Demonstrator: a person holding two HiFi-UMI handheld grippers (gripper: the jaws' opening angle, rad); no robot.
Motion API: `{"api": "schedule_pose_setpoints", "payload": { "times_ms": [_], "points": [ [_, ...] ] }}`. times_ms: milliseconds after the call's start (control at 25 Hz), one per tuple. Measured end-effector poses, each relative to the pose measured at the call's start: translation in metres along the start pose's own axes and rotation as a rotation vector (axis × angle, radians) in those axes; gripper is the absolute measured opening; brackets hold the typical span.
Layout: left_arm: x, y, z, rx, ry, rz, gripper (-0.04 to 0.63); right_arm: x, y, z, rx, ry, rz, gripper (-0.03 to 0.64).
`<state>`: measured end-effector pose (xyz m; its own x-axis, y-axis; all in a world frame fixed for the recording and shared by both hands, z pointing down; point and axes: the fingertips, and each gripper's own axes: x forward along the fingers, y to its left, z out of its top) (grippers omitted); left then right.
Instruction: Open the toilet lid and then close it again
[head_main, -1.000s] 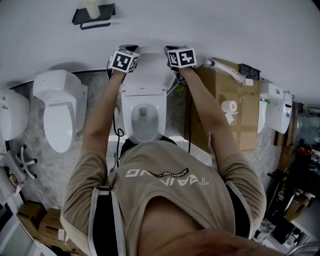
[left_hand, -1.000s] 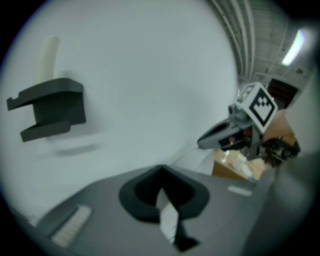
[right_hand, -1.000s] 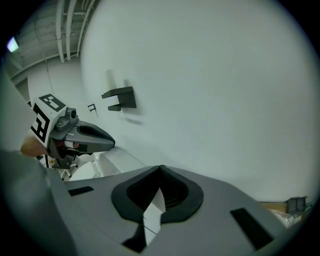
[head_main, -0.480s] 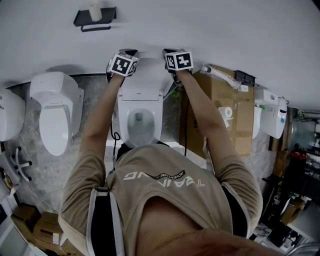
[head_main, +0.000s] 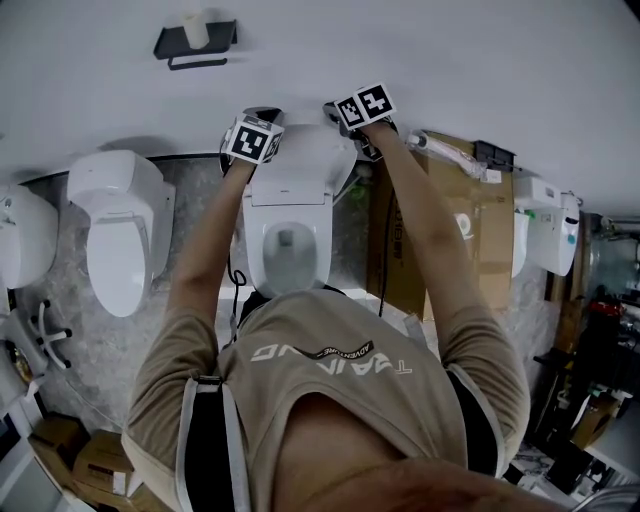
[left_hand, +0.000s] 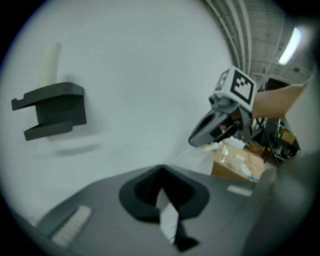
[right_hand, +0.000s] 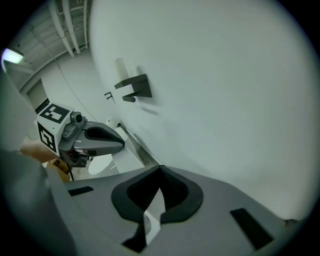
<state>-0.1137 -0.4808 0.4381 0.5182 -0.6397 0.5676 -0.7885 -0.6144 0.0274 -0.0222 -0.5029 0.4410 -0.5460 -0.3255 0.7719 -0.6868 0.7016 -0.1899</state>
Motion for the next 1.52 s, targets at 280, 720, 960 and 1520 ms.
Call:
{"api": "schedule_pose_setpoints", "payload": {
  "times_ms": [280,720,960,1520],
  "points": [
    [-0.005,-0.003,0.000,-0.006,0.025,-0.023,0.003,0.011,-0.026,-0.009,-0.042,0.058,-0.136,0.012],
    [-0.038,-0.039,-0.022,0.054,0.037,-0.064,0.003,-0.003,0.019,-0.037,-0.041,0.097,0.003,0.012],
    [-0.062,-0.062,-0.038,0.061,0.044,-0.075,0.003,-0.019,0.049,-0.058,-0.018,0.046,0.046,0.012],
    [-0.125,-0.136,-0.104,0.041,0.079,-0.173,0.003,-0.038,0.127,-0.144,-0.039,0.073,0.148,0.012]
  ]
}}
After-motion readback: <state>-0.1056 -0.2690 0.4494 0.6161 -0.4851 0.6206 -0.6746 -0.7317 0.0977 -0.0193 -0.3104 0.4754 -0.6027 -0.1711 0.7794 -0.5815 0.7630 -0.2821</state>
